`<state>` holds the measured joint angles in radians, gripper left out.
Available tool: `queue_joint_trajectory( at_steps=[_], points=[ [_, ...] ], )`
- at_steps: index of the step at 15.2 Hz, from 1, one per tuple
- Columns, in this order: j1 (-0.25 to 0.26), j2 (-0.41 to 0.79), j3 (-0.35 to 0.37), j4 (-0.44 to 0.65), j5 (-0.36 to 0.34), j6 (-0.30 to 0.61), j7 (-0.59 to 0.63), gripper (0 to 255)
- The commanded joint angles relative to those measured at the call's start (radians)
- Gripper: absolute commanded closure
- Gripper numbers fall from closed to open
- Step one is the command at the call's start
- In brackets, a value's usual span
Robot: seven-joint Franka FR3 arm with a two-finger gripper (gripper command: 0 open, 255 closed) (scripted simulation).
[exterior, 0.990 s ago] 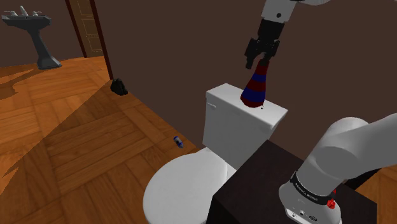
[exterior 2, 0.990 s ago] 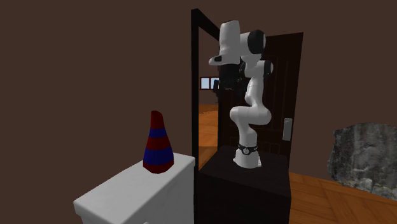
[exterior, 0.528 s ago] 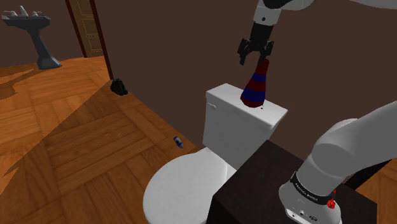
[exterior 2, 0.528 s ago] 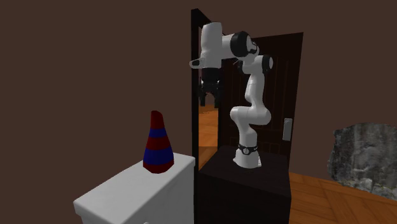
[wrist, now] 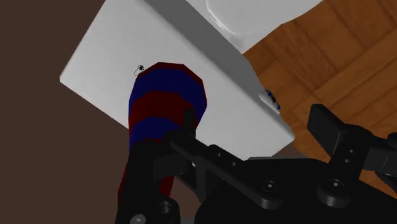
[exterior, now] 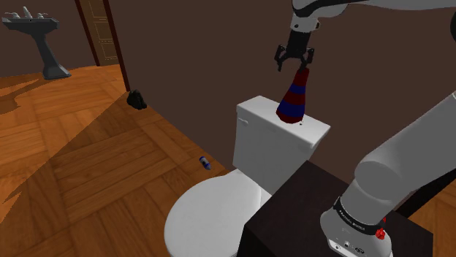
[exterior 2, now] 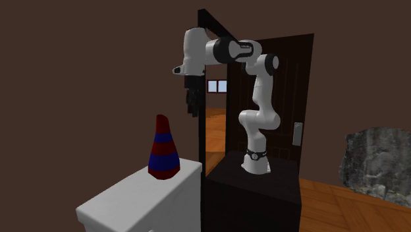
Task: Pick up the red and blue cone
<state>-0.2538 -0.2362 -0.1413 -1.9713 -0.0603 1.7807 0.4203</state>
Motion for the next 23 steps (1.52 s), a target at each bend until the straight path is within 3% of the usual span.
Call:
queue_joint_trajectory(
  at_steps=[1, 10, 19, 20, 23],
  points=[
    [-0.024, 0.046, -0.019, 0.036, -0.008, 0.008, 0.043, 0],
    [-0.117, 0.236, -0.105, 0.204, -0.019, 0.012, 0.216, 0],
    [-0.118, 0.24, -0.106, 0.107, -0.02, 0.113, 0.223, 0],
    [-0.118, 0.24, -0.106, 0.107, -0.02, 0.113, 0.223, 255],
    [-0.118, 0.241, -0.106, 0.108, -0.02, 0.113, 0.222, 255]
  ],
)
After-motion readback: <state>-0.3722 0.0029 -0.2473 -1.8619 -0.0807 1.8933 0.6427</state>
